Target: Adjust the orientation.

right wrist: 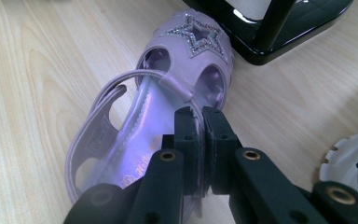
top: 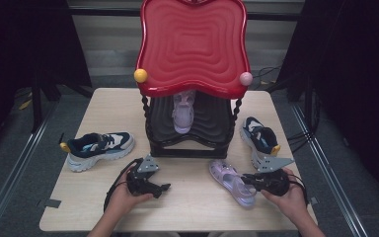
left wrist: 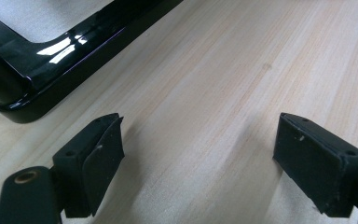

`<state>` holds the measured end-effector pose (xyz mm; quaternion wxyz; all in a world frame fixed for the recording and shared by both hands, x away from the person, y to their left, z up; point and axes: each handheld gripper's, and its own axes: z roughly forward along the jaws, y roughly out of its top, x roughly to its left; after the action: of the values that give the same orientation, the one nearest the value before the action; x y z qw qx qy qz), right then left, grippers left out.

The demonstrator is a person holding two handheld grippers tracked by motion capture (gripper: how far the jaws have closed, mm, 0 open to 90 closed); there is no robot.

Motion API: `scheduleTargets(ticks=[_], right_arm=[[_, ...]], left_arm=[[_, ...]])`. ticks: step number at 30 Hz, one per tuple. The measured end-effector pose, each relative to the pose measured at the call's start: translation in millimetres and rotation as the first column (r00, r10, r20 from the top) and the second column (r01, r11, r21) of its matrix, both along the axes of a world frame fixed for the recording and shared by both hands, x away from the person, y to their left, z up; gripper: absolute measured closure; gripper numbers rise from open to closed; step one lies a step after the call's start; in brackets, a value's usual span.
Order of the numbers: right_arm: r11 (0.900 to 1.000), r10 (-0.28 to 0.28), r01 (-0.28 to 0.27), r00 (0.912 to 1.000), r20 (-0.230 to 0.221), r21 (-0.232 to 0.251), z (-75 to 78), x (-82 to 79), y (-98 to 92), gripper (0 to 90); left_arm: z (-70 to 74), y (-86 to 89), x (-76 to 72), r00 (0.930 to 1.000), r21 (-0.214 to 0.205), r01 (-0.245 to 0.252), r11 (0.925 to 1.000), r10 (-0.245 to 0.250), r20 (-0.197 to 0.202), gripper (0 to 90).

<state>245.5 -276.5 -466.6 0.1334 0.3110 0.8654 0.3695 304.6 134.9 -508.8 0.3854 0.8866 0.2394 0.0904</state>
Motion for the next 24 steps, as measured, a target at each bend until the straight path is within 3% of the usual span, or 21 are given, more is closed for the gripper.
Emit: scheduleTargets(ticks=[15,24], right_arm=[[0.9996,-0.015,0.014,0.9992,0.038,0.025,-2.4,-5.2,2.2,84.9],[0.9976,-0.019,0.015,0.9977,0.065,0.068,0.7,-8.0,4.0,85.0]], left_arm=[[-0.1,-0.1,0.0,1.0000,-0.001,0.000,1.0000,0.000,-0.002,15.1],[-0.1,-0.1,0.0,1.0000,-0.002,0.000,1.0000,0.000,-0.003,15.1]])
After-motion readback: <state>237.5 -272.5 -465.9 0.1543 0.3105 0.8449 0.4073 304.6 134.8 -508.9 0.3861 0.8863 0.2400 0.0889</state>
